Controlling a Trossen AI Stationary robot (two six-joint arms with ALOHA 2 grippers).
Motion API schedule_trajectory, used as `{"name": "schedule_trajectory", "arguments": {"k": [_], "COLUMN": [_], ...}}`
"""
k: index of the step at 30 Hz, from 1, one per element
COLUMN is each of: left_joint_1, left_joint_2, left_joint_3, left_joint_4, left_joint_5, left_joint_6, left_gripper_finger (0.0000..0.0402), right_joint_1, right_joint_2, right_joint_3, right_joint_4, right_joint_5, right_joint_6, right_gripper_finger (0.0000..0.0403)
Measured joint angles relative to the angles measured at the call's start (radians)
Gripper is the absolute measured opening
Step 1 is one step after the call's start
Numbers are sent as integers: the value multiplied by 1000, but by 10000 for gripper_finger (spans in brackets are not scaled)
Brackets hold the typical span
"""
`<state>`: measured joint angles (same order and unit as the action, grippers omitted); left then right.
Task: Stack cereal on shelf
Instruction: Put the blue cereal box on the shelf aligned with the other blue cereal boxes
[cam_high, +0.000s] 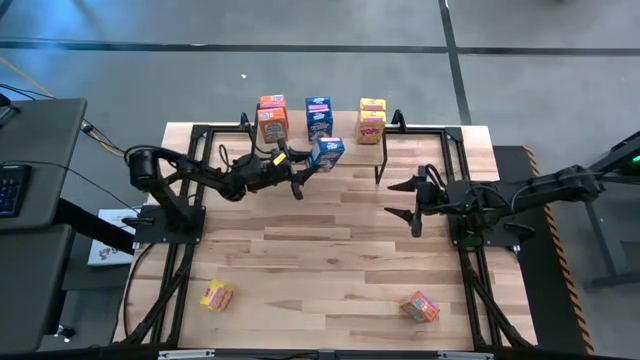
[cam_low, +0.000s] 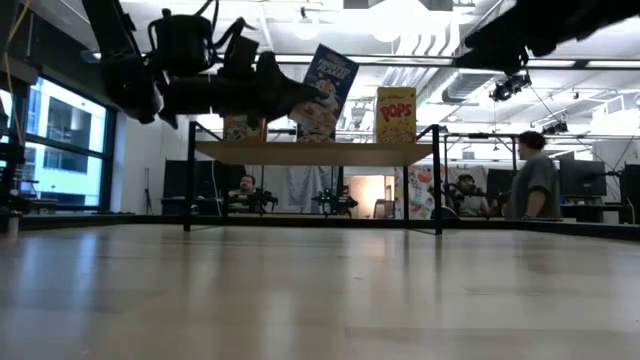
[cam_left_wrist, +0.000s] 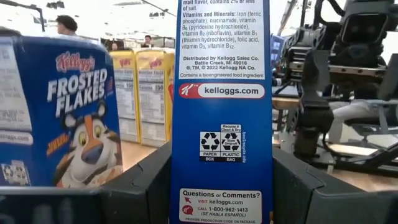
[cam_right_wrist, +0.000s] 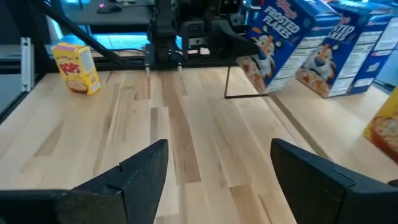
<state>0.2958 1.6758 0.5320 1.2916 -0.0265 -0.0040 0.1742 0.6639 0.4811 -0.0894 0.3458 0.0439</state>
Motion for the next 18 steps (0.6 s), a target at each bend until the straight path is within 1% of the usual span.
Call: {"name": "schedule_trajectory", "arguments": {"k": [5,7,18], "left_joint_1": [0,1,40], "left_joint_2": [38,39,39], "left_joint_3": [0,0,0], "left_joint_4": [63,70,69], "left_joint_5": [0,-1,-4], "left_joint_6": [6,7,-5], "left_gripper_finger": [188,188,188], "right_joint_1": [0,0,-1], "right_joint_2": [-36,-54,-188], "right_joint_3": [-114,-150,-377], "right_joint_4": [147,181,370], "right_joint_5": [-51,-64,-66], "right_joint_6": [-26,-26,-18], "right_gripper_finger": [277,277,277]}}
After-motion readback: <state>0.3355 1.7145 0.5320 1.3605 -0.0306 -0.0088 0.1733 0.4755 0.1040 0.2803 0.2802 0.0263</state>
